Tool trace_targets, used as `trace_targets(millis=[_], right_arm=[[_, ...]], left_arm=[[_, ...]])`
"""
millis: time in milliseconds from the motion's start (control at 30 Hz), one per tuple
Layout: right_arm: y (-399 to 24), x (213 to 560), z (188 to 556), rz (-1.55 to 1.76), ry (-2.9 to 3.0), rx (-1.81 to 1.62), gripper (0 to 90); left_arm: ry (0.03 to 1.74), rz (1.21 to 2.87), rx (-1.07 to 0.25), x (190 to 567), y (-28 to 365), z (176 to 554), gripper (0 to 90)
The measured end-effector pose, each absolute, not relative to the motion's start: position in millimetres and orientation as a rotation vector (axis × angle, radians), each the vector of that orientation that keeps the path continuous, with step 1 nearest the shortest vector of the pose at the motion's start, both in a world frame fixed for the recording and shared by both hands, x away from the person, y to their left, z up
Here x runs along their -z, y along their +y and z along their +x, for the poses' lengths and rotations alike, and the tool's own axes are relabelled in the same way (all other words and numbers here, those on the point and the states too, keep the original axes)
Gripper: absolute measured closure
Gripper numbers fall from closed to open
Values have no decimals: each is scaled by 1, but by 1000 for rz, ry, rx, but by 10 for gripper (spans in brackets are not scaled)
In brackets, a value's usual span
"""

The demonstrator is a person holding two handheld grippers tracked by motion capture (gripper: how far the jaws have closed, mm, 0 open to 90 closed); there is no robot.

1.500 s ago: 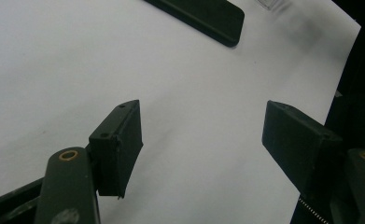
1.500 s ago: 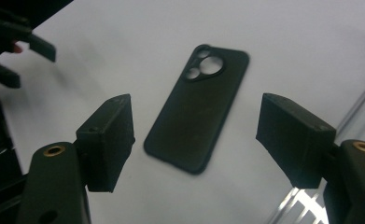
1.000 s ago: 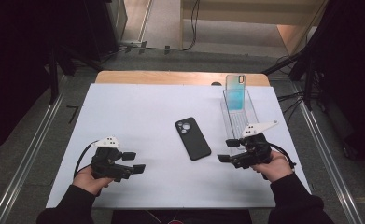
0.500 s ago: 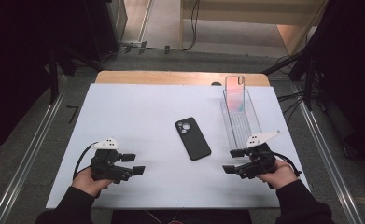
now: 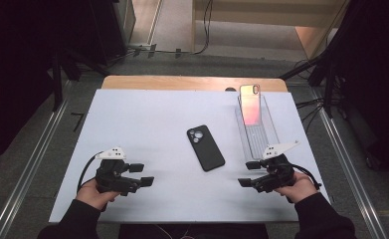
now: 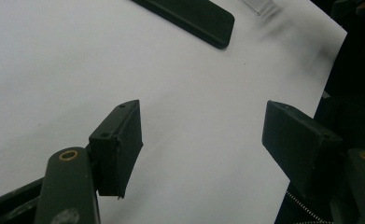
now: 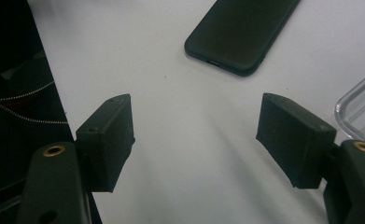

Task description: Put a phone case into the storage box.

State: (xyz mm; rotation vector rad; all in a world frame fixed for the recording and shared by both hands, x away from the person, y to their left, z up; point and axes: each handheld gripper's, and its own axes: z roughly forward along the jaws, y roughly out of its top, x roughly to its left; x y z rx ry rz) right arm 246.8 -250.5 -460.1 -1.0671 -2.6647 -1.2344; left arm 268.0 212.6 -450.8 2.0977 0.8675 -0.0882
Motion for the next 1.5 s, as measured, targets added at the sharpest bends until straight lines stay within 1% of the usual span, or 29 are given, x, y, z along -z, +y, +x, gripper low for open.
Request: trace_targets(millis=[500,833,1167,1500], right_arm=[[-246,456,253,-1106,-2632,1280,243],[-237,443,263,-1304,-2585,1360,204],[-225,442,275,-1431,-2539,1362,167],[-208,438,285,-1507,-2528,1379,161]], left_arm=[[868,2097,89,452,214,269,290],[864,2095,104,453,214,272,290],[863,2097,107,453,212,274,290],[867,2095,104,453,213,274,290]])
